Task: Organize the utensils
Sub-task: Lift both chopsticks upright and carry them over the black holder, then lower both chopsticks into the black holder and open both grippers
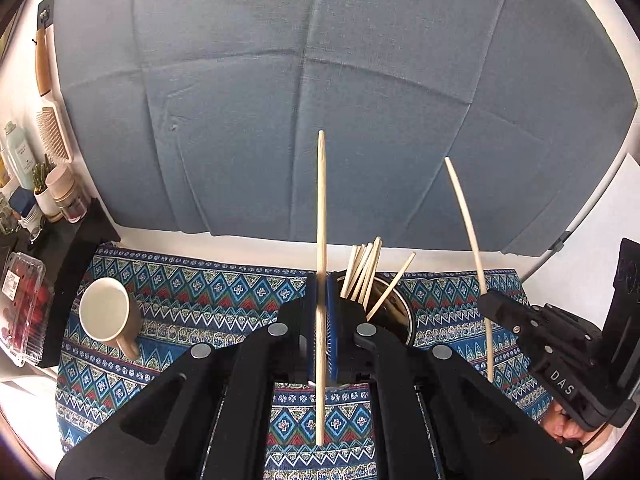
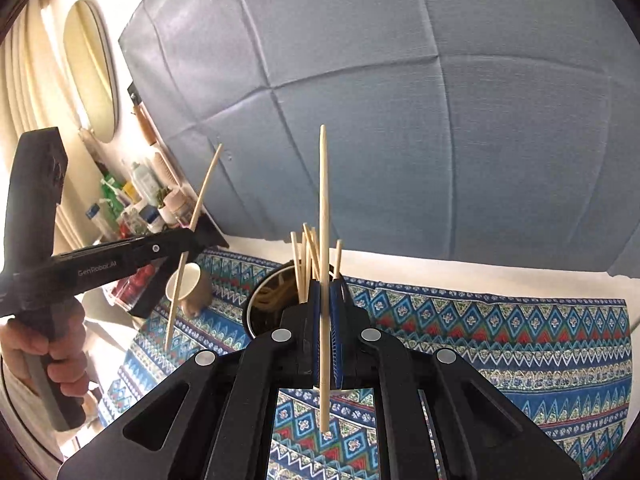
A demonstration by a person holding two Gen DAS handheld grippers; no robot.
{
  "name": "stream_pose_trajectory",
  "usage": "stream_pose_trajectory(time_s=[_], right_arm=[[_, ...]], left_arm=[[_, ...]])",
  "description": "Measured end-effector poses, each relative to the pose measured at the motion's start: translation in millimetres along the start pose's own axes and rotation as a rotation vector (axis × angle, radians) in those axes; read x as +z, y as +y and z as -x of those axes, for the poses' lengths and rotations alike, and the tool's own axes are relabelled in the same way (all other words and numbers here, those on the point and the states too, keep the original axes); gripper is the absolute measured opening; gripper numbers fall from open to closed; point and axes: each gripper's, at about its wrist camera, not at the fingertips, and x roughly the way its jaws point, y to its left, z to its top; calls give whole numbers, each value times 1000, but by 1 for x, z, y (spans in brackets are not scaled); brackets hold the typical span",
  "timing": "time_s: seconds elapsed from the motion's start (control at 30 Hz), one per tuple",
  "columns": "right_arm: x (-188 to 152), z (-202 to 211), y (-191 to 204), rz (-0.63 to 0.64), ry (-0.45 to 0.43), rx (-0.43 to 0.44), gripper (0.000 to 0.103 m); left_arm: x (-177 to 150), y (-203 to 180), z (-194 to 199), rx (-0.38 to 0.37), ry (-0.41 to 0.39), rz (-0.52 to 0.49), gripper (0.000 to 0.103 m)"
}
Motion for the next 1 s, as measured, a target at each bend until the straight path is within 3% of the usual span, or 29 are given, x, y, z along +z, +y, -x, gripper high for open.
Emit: stream_pose_trajectory(time_s=[0.3,0.6,0.77,1.0], right_arm=[[12,-34,8,6,-19,37,5],[14,-59,-7,-60,-120,140,5],[7,-75,-12,-68,-133,196,5],[-9,-84,-11,-18,-185,177,5]], left_arm=[[11,-5,-26,-107,-66,-34,5],[13,4,-52,-208,-134,-14,5],[6,13,-65,-252,-155,10,5],[-13,22,-79,-321,-199,19,5]])
